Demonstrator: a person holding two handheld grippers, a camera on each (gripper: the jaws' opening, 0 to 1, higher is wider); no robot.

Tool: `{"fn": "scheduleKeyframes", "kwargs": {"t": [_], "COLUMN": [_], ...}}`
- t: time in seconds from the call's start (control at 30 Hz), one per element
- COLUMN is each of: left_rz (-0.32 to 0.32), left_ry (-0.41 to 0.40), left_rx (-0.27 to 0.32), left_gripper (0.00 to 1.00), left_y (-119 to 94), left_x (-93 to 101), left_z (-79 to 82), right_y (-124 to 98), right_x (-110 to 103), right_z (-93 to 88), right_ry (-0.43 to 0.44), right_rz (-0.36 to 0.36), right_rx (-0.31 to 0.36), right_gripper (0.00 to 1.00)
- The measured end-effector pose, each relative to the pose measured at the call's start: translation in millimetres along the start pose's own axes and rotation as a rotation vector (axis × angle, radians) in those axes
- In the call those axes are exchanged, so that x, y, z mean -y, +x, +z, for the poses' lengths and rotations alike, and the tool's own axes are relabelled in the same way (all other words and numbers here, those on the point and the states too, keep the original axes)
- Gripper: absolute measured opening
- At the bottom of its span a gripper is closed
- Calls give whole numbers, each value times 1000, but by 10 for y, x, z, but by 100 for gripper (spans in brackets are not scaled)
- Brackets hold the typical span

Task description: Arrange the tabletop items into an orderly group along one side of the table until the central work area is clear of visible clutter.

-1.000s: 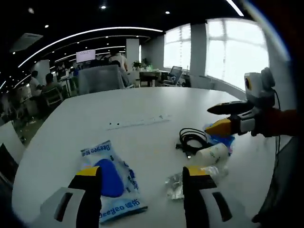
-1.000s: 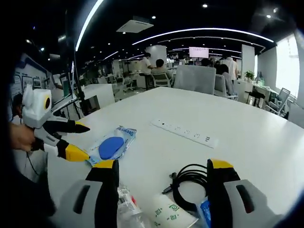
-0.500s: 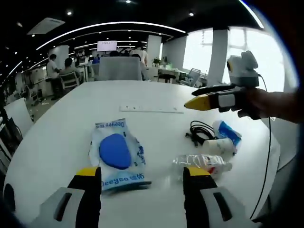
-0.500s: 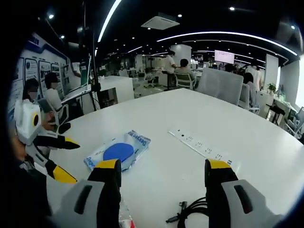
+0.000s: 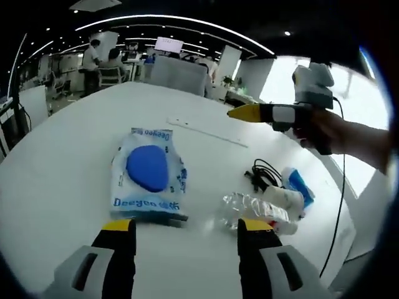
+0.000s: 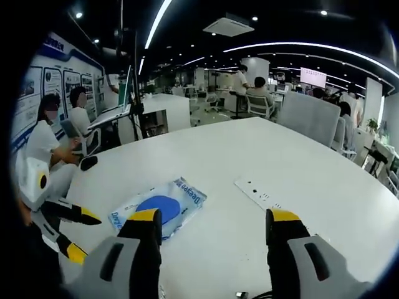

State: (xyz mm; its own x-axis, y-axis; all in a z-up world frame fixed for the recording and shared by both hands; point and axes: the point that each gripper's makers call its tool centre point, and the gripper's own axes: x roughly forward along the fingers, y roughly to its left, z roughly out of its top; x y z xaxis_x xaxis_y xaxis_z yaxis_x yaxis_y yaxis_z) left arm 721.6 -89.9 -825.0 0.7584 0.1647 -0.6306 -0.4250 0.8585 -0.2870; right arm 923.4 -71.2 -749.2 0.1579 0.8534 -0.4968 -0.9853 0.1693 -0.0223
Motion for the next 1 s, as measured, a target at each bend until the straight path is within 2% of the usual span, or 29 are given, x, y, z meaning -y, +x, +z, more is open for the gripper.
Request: {"fn": "scheduleKeyframes", "kwargs": {"t": [0.13, 0.27, 0.53, 0.63, 0.77, 0.9, 1.0], "left_rz": [-20, -40, -62, -55, -63, -60, -64], "left_ry": [-124, -150, -228, -244, -329, -330, -367], "left_rx": [-14, -38, -70, -68, -83, -95, -97], "left_gripper": [64, 62, 57, 52, 47, 38, 35], "left_y": [59, 102, 192, 195, 231, 260, 281], "left_x": [15, 49, -35, -82, -125, -171, -184], "left_z": [-16, -32, -16, 18, 8, -10, -7], "right_y": [124, 267, 502, 604, 753, 843, 938], "right_x": [-10, -44, -95, -101, -113, -175, -194], "right_z": [24, 31, 11, -13, -79, -105, -157], "right_ry": [-1, 8, 20, 36, 82, 103, 103], "right_rz": [20, 39, 72, 87, 106, 132, 145], "right_rx": [-8, -6, -22, -31, -44, -58, -77], "right_gripper": [62, 60, 52, 46, 42, 35, 34]}}
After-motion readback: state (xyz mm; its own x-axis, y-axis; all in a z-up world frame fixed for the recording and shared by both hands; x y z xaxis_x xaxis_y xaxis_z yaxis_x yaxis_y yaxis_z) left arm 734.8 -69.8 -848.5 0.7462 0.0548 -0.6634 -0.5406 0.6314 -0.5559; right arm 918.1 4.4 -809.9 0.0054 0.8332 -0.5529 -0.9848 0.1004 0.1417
